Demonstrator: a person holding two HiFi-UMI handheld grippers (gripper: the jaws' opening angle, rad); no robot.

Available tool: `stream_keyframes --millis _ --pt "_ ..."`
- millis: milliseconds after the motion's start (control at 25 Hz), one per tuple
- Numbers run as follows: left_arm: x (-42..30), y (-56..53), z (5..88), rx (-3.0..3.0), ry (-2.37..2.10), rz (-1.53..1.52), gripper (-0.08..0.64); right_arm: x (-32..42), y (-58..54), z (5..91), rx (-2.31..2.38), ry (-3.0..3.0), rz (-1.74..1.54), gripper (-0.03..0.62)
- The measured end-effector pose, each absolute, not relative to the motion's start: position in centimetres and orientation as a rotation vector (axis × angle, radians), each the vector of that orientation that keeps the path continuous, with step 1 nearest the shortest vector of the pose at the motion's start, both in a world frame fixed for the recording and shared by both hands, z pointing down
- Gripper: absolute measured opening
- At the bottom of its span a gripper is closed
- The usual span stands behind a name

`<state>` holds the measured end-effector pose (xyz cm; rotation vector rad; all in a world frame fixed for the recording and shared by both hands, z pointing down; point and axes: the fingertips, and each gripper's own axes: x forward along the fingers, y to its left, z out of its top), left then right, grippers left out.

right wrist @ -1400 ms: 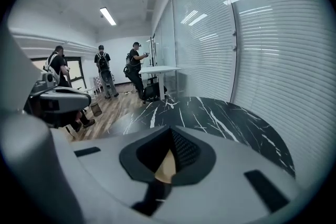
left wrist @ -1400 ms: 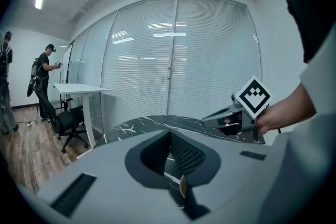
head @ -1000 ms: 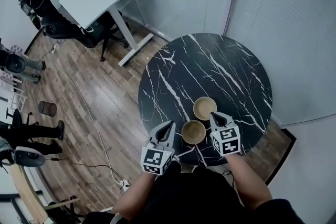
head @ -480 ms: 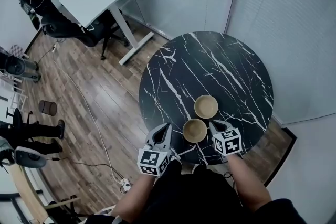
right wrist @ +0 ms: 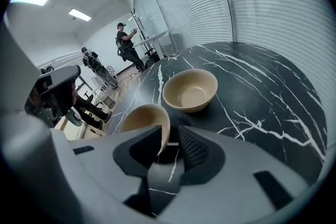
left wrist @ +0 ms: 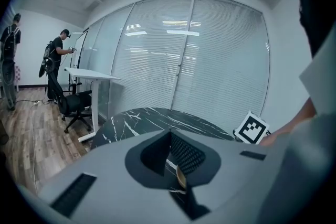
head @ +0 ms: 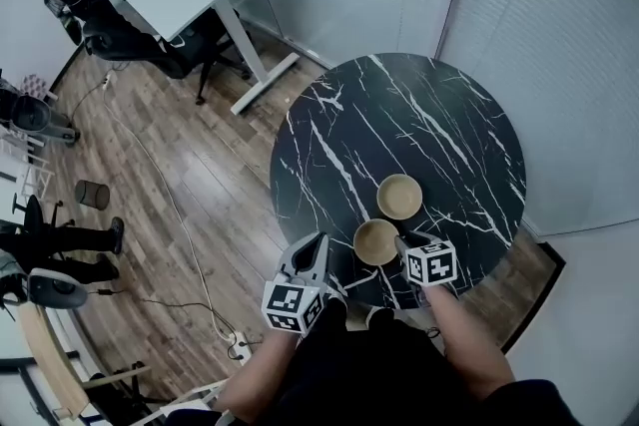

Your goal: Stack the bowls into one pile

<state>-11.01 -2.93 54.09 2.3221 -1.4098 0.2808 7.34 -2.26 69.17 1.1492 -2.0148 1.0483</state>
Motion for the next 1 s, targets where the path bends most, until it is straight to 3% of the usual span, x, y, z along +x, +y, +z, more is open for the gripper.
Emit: stream_keyframes --millis 600,1000 --pt "-13.1 -2.3 54.8 2.275 -1.44 0.272 0.014 6.8 -1.9 70.7 1.184 -1.961 1.094 0.086" --pt "-13.2 -1.7 54.9 2.273 -1.439 0.281 0.014 7.0 -1.7 70.7 1.211 -1.968 1.054 0.025"
